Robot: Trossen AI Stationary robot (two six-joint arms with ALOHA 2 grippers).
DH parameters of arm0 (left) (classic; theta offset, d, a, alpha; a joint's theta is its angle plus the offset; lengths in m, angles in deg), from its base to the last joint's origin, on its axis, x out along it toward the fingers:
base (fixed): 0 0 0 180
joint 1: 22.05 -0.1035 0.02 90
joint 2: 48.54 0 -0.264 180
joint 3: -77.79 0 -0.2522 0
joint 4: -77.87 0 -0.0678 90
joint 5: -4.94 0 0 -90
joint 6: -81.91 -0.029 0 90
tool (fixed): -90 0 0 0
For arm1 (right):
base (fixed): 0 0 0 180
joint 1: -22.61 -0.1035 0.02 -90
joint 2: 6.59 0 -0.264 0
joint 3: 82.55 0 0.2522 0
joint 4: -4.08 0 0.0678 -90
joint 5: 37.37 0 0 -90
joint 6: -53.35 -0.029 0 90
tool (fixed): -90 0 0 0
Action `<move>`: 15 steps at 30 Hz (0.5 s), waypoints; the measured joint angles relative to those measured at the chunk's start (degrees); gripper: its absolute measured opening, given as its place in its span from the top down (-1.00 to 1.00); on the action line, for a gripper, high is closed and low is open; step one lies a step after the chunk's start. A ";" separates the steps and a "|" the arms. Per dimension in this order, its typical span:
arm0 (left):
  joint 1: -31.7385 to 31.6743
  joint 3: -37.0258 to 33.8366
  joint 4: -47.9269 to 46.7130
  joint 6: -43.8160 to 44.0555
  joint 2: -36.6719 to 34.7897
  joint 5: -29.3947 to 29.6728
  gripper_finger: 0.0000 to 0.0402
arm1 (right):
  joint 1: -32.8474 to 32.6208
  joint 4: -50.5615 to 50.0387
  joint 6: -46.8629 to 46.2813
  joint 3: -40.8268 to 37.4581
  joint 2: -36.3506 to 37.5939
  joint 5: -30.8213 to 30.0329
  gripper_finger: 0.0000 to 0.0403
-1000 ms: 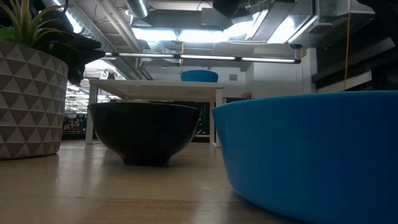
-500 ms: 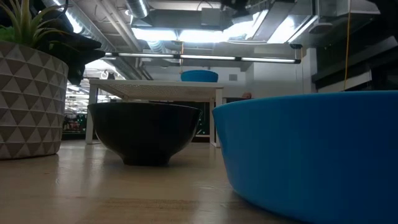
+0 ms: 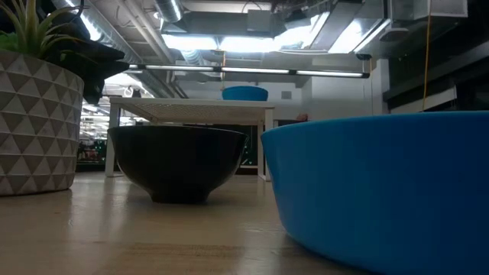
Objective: Pick & Place Mini bowls
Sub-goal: Stack the blue bowl on the blue bowl on the shelf
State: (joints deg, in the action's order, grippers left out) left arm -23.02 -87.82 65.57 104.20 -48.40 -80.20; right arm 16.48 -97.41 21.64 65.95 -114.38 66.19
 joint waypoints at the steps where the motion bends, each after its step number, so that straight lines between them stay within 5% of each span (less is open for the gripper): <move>1: 0.01 0.00 0.00 0.00 0.00 0.00 0.50 | -0.96 0.08 -3.68 0.00 0.00 -1.14 0.41; 15: -0.01 0.00 0.00 0.02 0.00 0.00 0.50 | -17.08 -0.24 -39.54 -1.08 -0.13 -13.54 0.41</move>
State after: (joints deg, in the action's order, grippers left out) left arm -23.02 -87.82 65.57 104.22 -48.40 -80.20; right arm -0.60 -97.66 -17.91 64.87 -114.51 52.65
